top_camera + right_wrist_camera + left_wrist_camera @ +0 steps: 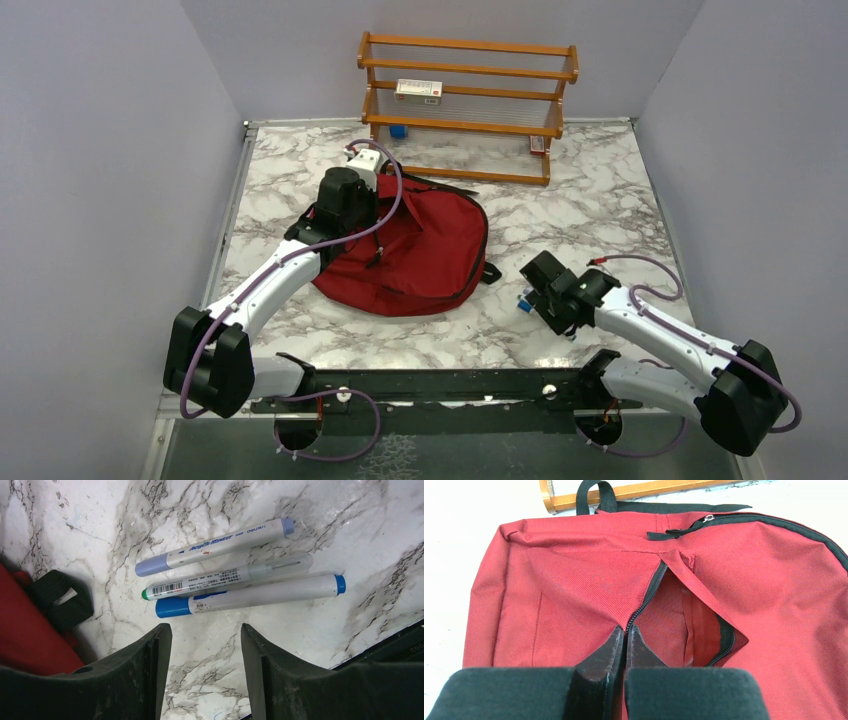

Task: Pack the student bag
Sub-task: Pick up the stationery from the center of the board.

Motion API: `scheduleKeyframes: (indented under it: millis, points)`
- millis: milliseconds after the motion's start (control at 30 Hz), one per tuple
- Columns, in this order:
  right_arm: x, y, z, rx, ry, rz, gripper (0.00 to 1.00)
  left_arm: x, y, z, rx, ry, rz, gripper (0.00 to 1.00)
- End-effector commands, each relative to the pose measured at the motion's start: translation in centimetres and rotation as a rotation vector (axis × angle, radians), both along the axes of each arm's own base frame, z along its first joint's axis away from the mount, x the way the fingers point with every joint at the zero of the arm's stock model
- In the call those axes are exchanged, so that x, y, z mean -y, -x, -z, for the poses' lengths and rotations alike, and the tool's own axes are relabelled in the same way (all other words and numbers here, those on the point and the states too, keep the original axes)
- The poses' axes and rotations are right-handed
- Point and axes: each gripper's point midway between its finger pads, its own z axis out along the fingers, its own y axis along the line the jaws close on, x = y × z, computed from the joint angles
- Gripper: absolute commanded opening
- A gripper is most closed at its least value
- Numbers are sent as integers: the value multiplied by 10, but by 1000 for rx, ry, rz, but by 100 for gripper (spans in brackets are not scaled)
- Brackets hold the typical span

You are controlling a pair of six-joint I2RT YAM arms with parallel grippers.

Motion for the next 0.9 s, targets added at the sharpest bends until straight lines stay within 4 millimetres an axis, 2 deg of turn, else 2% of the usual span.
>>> scheduleKeyframes:
  millis: [0,300,867]
  points:
    - [12,9,8,-24,23,68,58,-2,-9,-19,59,10,-15,0]
    - [18,10,17,-35,37,111,60,-1,-9,-17,53,10,-10,0]
    - [16,5,32,-55,19,119,60,-3,-9,-18,55,5,-15,0]
